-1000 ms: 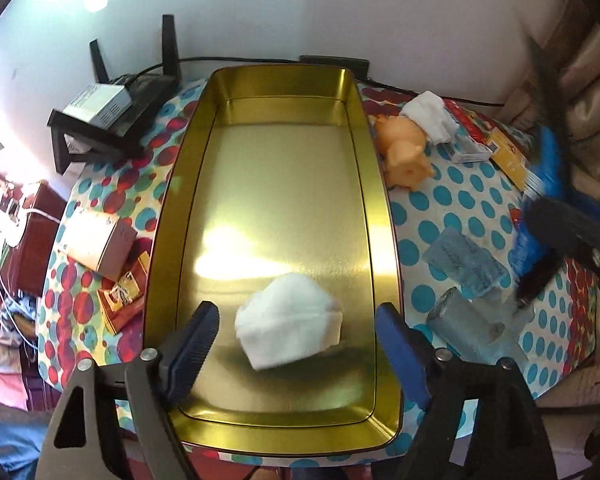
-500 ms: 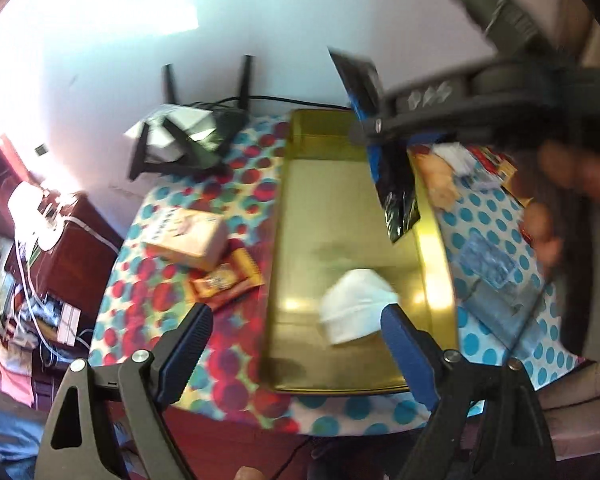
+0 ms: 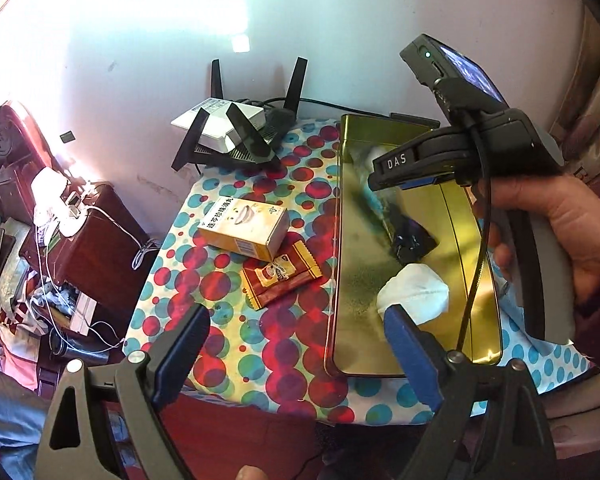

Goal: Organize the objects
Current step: 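Lower the black packet with the right gripper into the gold tray and release, then grasp the white sock with the right gripper beside the yellow box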

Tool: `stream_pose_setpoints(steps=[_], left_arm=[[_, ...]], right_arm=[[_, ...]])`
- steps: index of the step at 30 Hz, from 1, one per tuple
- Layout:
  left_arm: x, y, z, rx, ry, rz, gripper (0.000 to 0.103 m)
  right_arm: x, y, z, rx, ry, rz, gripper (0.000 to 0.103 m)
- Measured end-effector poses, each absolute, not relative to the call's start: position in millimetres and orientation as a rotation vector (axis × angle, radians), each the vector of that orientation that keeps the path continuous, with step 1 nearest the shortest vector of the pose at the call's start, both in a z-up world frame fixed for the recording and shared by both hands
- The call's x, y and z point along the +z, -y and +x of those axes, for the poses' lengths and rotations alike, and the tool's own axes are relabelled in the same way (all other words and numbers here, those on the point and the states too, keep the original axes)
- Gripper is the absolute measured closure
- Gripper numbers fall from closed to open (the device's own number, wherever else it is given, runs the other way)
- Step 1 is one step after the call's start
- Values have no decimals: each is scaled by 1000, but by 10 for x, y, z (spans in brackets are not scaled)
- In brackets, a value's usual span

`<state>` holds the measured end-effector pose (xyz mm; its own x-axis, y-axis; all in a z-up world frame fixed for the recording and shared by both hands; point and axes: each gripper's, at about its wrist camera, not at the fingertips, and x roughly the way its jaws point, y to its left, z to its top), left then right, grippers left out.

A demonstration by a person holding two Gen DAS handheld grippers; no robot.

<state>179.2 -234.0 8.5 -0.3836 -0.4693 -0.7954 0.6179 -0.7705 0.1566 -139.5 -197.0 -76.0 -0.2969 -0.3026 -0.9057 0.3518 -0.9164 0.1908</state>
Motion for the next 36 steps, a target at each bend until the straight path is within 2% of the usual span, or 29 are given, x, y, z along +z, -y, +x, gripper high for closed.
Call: stream_pose_setpoints(steps=[2, 5, 10, 13, 17, 23, 30, 32, 33, 36], left_arm=[[94, 2350, 1784, -2165, -219, 1173, 12], [127, 2354, 1753, -2181, -224, 1168, 12], [225, 2307, 1577, -2241, -244, 1161, 12], [256, 2222, 1388, -2287, -249, 1173, 12], [255, 2054, 1086, -2311, -206, 1202, 12], [241, 1803, 645, -2352, -207, 1230, 12], [132, 1573, 201, -2321, -212, 1292, 12], [94, 1529, 86, -2140, -226, 1199, 12], [67, 1528, 26, -2133, -233, 1210, 12], [5, 1531, -118, -2132, -254, 1219, 12]], right_arm=[[-741, 1974, -1425, -2264, -81, 1540, 65], [-624, 1891, -1398, -2298, -82, 1493, 63], [-235, 1367, -1150, -2418, -37, 1310, 44], [-134, 816, -1058, -2523, -76, 1304, 42], [-168, -63, -1085, -2681, -67, 1442, 41], [-382, -1080, -1170, -2806, 40, 1629, 42], [-750, -1306, -1335, -2697, 81, 1701, 51], [-791, -1320, -1362, -2702, 51, 1688, 52], [-792, -1311, -1365, -2705, 21, 1679, 58], [-810, -1288, -1374, -2690, -91, 1677, 68]])
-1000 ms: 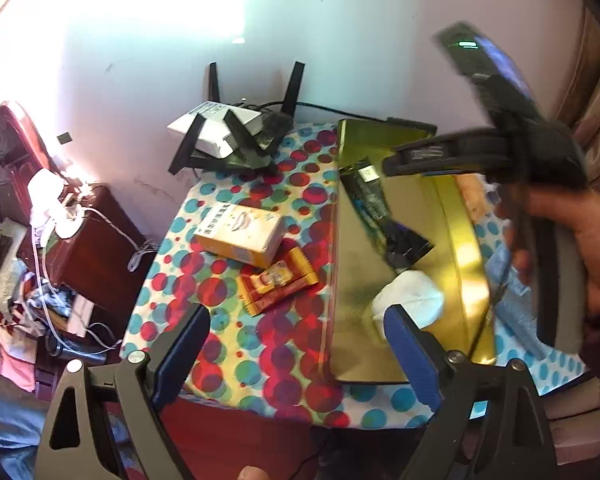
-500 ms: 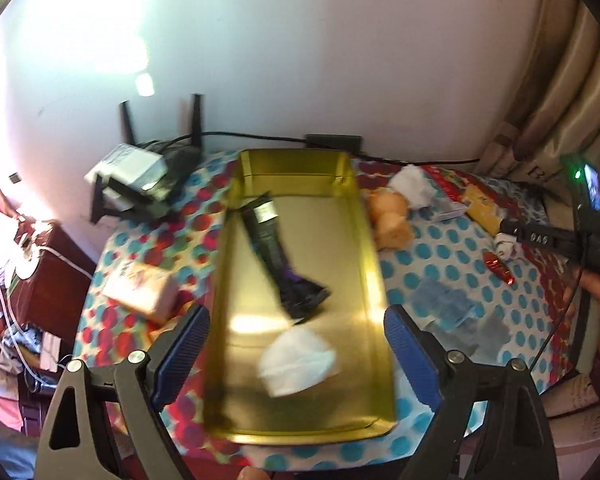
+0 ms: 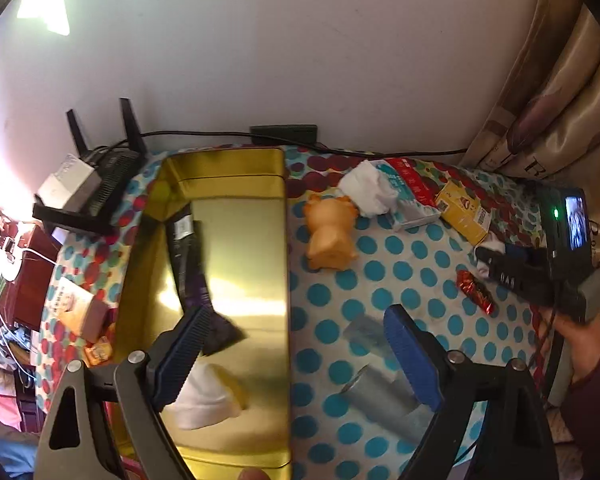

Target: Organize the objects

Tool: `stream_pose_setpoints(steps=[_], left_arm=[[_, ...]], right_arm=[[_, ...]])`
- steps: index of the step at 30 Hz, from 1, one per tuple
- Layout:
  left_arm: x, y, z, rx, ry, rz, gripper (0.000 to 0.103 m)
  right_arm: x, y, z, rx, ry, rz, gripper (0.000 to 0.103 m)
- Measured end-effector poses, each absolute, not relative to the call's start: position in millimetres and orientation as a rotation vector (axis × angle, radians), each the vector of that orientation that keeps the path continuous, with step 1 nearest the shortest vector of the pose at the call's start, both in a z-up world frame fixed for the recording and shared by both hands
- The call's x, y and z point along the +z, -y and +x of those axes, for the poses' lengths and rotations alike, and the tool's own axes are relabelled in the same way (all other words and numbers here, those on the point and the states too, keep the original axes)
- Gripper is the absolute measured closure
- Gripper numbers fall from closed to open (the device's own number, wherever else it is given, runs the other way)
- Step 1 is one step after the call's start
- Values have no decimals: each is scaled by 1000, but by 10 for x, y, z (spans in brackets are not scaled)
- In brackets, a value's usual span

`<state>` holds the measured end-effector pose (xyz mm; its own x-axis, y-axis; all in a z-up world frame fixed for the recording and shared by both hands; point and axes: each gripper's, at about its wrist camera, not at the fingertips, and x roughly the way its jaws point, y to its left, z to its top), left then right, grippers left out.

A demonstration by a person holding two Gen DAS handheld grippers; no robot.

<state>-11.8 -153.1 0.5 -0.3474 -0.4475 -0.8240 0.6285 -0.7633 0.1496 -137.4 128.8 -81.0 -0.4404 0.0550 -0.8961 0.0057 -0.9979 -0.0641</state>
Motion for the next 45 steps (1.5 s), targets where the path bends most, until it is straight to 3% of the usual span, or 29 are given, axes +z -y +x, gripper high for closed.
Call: stream_pose_setpoints(steps=[2, 7, 25, 27, 28, 29, 30, 41, 45], left_arm=[[-34, 1520, -237, -2140, -258, 1224, 12], [-153, 1624, -602, -2140, -230, 1223, 12], [-790, 1976, -1295, -2033, -274, 1424, 13], [-814, 1965, -1322, -2035, -252, 1439, 35], [-820, 1949, -1333, -2022, -209, 1437, 39], [-822, 1928, -1343, -2005, -157, 1435, 51], [-826, 1911, -1355, -1993, -116, 1441, 54], [-850, 1880, -1362, -1980, -73, 1405, 53], [-847, 1897, -1370, -1992, -110, 1385, 46]], right_arm=[[-810, -1276, -1344, 2659, 151, -1655, 71], [-751, -1415, -1255, 2718, 43, -1624, 78], [-452, -1621, -927, 2834, -172, -1587, 80], [-445, -1638, -919, 2834, -186, -1584, 80], [-443, -1650, -913, 2834, -196, -1583, 79], [-444, -1656, -911, 2832, -199, -1586, 79], [-446, -1661, -905, 2828, -200, -1586, 79], [-444, -1648, -916, 2826, -180, -1592, 79], [-440, -1654, -903, 2809, -177, -1607, 78]])
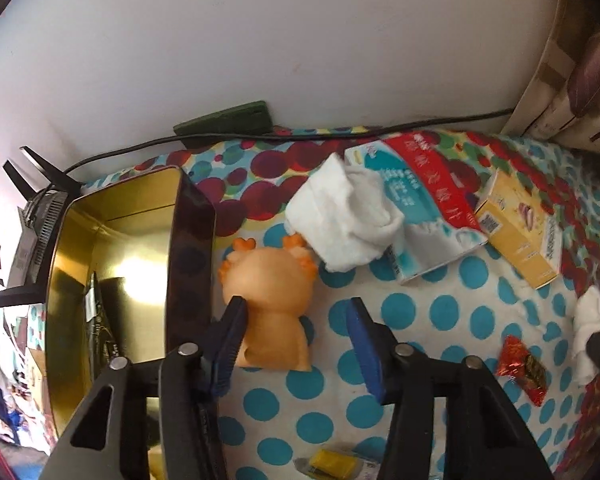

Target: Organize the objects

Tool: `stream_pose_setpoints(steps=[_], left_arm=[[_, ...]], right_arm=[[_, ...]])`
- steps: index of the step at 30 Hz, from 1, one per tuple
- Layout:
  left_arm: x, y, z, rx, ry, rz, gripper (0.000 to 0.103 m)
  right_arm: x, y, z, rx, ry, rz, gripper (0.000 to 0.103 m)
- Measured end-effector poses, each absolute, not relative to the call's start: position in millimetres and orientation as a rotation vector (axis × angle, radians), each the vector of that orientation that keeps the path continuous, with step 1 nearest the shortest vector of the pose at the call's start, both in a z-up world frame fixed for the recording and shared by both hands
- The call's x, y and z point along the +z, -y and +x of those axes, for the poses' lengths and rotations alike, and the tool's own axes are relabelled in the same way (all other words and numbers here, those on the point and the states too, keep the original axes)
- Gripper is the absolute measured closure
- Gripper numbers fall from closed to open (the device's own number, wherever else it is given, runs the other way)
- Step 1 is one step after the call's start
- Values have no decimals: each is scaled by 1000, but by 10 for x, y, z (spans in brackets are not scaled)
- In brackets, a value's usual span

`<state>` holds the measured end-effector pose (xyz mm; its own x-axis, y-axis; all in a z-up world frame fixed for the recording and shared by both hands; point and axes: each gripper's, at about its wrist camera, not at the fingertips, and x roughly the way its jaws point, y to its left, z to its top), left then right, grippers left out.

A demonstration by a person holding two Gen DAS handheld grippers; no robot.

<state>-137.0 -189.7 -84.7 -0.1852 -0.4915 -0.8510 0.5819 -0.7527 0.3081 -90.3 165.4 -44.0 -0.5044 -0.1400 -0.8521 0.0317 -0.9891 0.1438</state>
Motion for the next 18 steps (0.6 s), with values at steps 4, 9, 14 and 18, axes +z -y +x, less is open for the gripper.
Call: stream_pose_setpoints(steps=[4, 9, 14, 18], left_arm=[[-835, 1932, -1354, -2010, -160, 1393, 45], [-806, 1895, -1332, -2002, -114, 1362, 81], [-700, 2020, -1279, -2011, -221, 1327, 92], [-699, 2076, -1269, -2018, -241, 1345, 85]], right_arm=[[-424, -1653, -869, -2640, 141, 1529, 78], [-376, -1644, -833, -2662, 140, 1517, 78], [-371, -1628, -786, -2666, 160, 1514, 77], [-382, -1628, -751, -2667, 171, 1519, 77]])
